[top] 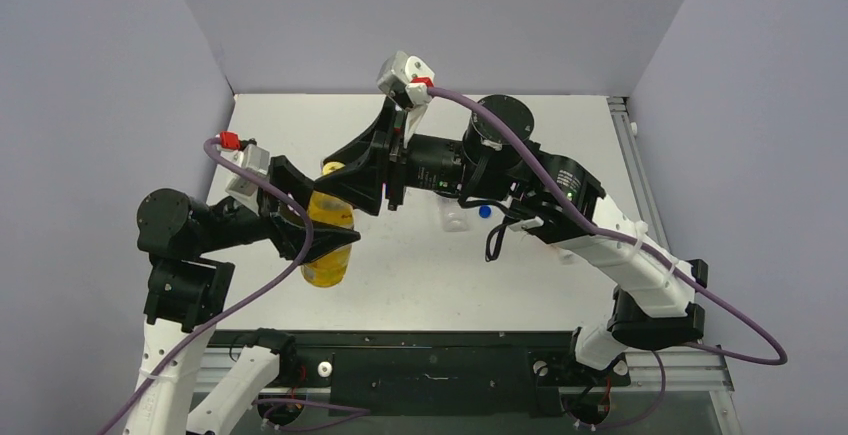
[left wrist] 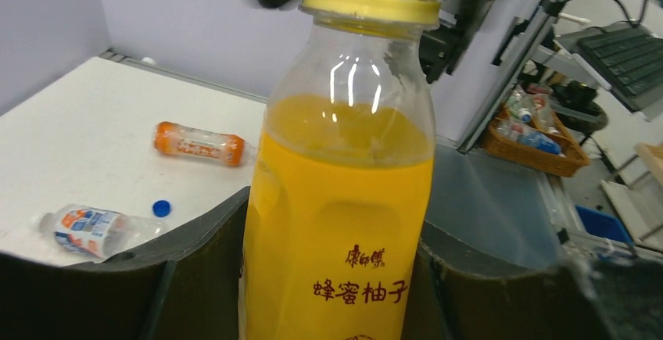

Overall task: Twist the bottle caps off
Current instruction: Unscrew the bottle cap from the plastic bottle.

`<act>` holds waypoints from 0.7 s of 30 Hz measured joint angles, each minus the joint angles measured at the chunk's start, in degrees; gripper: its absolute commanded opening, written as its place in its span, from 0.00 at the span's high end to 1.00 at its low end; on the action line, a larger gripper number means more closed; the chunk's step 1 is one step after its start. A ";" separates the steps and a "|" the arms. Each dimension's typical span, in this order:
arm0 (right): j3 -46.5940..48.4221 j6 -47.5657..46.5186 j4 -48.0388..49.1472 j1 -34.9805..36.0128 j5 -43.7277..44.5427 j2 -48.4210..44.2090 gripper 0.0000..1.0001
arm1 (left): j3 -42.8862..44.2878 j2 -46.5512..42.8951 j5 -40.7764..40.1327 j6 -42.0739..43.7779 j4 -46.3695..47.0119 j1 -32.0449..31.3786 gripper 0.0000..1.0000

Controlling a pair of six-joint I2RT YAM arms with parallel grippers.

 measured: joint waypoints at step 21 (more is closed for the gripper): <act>-2.95 -3.54 -1.46 5.53 22.34 -5.07 0.16 | 1.11 1.49 -2.29 8.46 -6.14 -0.09 1.00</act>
